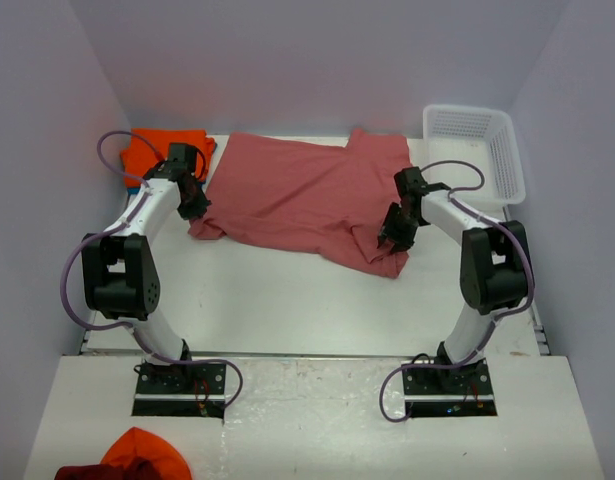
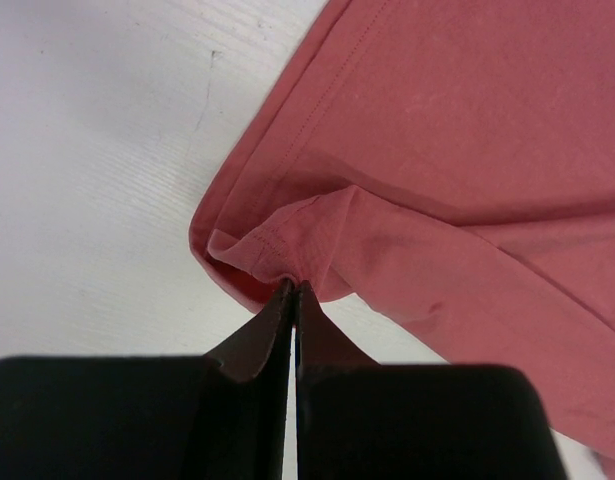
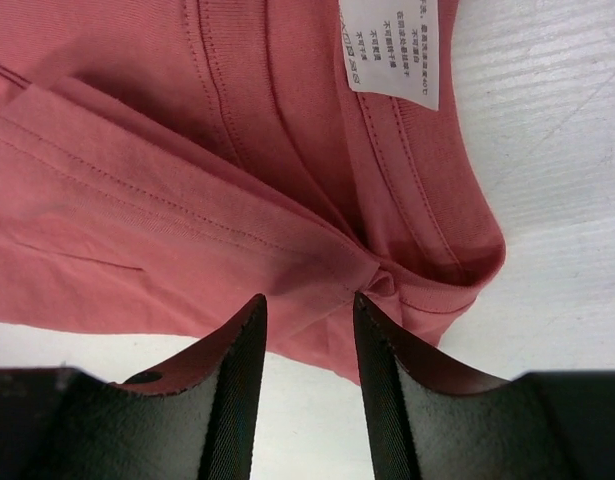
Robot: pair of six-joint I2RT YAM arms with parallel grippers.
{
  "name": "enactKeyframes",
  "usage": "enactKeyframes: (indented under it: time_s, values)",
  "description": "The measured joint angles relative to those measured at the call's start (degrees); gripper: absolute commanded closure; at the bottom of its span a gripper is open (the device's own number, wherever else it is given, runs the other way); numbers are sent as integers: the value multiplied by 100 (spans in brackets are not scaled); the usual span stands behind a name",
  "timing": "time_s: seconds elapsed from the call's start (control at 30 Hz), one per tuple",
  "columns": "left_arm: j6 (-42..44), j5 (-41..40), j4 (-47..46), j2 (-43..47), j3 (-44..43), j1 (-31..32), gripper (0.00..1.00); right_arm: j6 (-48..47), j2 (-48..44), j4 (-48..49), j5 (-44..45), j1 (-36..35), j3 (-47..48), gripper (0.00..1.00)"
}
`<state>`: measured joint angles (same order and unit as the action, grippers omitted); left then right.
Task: Fold and stack the t-shirts
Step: Fold the flattened tshirt in 1/3 of the way
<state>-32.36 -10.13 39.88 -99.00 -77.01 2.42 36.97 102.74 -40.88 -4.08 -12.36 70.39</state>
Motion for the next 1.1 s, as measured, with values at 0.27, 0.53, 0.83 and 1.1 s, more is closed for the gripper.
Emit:
enactKeyframes:
  time_s: [0.27,0.53,0.83,1.1]
  values:
    - [2,55,-2,0,0,0,100,-11,216,7,-17,52,74,63]
    - [2,92,-7,-2,0,0,100,-52,304,9,-17,192,146,74]
    - [2,98,-24,-2,0,0,100,-76,328,17,-122,229,214,77]
    - [2,103,-44,-2,0,0,100,-94,376,72,-164,229,151,76]
